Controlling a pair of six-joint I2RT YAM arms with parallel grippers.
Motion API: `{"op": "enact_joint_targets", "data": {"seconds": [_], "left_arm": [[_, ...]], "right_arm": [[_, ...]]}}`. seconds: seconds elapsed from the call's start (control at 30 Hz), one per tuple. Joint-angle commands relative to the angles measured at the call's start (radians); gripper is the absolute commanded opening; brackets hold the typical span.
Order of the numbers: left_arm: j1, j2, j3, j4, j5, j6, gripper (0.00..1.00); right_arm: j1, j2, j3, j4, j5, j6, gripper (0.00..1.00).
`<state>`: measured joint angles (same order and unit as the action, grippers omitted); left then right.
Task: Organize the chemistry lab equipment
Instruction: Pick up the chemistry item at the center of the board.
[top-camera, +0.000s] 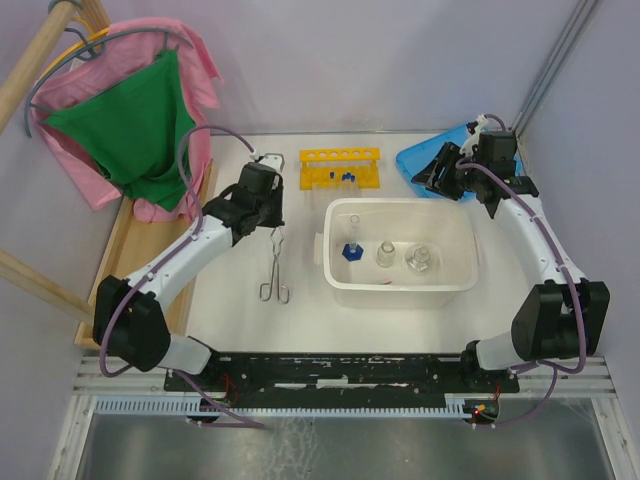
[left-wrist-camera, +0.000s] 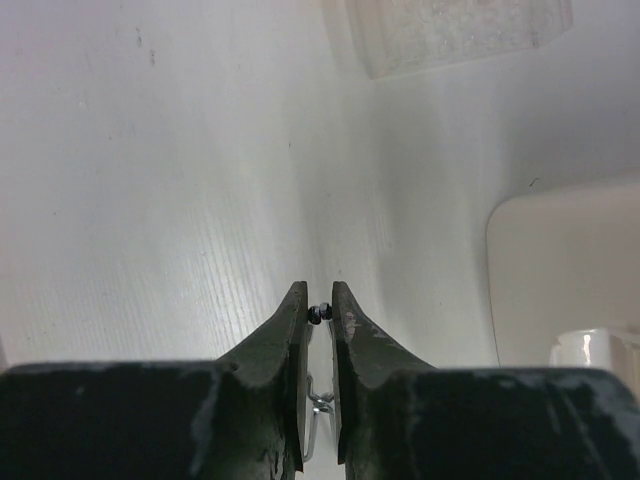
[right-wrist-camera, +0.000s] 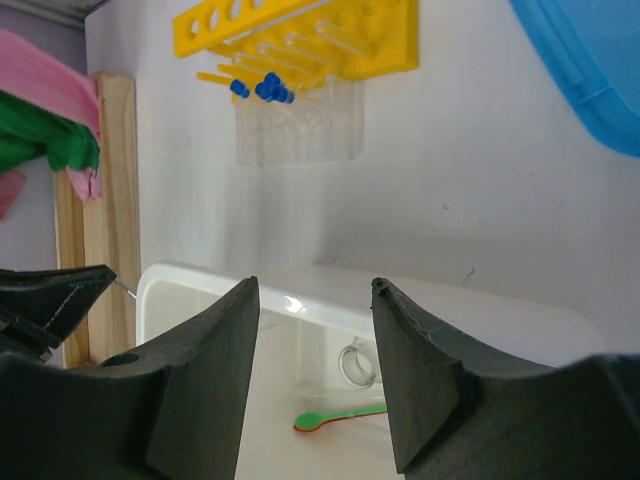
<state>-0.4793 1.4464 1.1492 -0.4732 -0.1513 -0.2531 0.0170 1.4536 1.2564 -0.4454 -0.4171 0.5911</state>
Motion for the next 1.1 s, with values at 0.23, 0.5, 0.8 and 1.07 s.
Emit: {"op": "enact_joint_targets", "data": {"seconds": [0.23, 0.5, 0.8, 1.07], "left_arm": [[-0.001, -0.169, -0.006, 0.032, -0.068, -0.021, 0.03], [-0.001, -0.245, -0.059, 0.053, -0.062, -0.059, 0.03], [-0.002, -0.289, -0.076, 0.064, -0.061, -0.082, 0.03], [-0.003, -0.328, -0.034, 0.042, -0.051, -0.092, 0.03]], "right_arm": [[0.063, -0.060, 0.031, 0.135, -0.158, -0.058, 0.57], [0.133, -0.060, 0.020, 0.152, -0.224, -0.109, 0.58], [0.209, -0.016, 0.069, 0.146, -0.361, -0.143, 0.58], [0.286, -0.002, 0.082, 0.102, -0.368, -0.208, 0.58]]}}
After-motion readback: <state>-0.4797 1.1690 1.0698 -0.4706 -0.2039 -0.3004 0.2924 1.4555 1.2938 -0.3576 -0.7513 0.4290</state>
